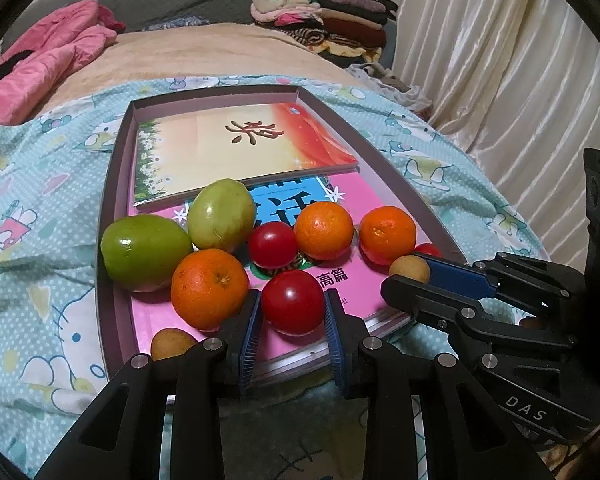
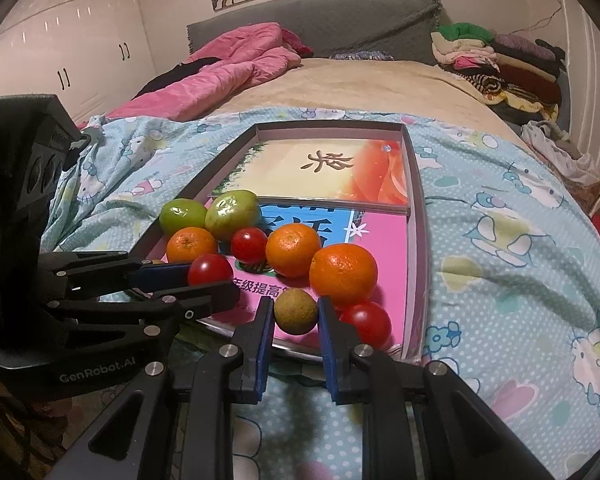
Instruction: Organize fruits
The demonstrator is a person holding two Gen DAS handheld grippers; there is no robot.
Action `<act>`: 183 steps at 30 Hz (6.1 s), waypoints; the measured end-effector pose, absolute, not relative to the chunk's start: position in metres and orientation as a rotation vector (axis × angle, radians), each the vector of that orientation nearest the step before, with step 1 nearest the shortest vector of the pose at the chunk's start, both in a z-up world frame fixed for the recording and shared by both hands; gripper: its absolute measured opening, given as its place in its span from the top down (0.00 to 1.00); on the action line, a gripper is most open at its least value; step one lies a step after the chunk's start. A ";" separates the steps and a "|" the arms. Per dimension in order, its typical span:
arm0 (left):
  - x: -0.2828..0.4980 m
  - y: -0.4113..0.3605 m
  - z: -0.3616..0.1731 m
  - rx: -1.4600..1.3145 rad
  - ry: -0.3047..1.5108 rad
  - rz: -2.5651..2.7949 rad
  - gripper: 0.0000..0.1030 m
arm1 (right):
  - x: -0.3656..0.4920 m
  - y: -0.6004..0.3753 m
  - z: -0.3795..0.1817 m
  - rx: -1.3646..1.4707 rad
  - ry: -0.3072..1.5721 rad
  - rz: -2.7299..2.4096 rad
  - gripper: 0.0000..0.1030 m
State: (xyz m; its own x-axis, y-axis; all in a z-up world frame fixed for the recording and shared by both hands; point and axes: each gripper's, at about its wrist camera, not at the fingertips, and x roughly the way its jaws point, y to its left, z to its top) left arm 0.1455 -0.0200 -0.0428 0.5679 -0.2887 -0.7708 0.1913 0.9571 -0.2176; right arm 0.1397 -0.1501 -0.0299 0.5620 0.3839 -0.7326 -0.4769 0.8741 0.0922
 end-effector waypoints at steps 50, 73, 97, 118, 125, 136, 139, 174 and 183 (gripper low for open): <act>0.137 -0.022 -0.034 -0.116 0.912 -0.291 0.54 | 0.138 -0.169 -0.017 -0.049 0.763 0.464 0.48; 0.120 -0.019 -0.015 -0.110 0.826 -0.250 0.31 | 0.136 -0.185 -0.004 -0.022 0.669 0.369 0.29; 0.077 0.019 0.019 -0.199 0.761 -0.036 0.23 | 0.072 -0.182 0.052 -0.050 0.398 0.364 0.01; 0.002 0.008 0.001 -0.203 0.902 0.041 0.23 | 0.009 -0.166 0.037 -0.083 0.613 0.421 0.01; 0.002 0.005 0.000 -0.190 0.893 0.044 0.23 | 0.014 -0.171 0.031 -0.057 0.633 0.419 0.01; 0.002 0.001 0.004 -0.176 0.861 0.014 0.23 | 0.015 -0.173 0.030 -0.049 0.631 0.423 0.01; 0.003 0.001 0.003 -0.163 0.863 0.025 0.23 | 0.015 -0.172 0.029 -0.054 0.634 0.420 0.01; 0.006 0.007 0.002 -0.177 0.866 0.036 0.23 | 0.017 -0.173 0.025 -0.050 0.639 0.412 0.01; 0.006 0.007 0.002 -0.186 0.865 0.032 0.23 | 0.017 -0.173 0.024 -0.049 0.639 0.411 0.01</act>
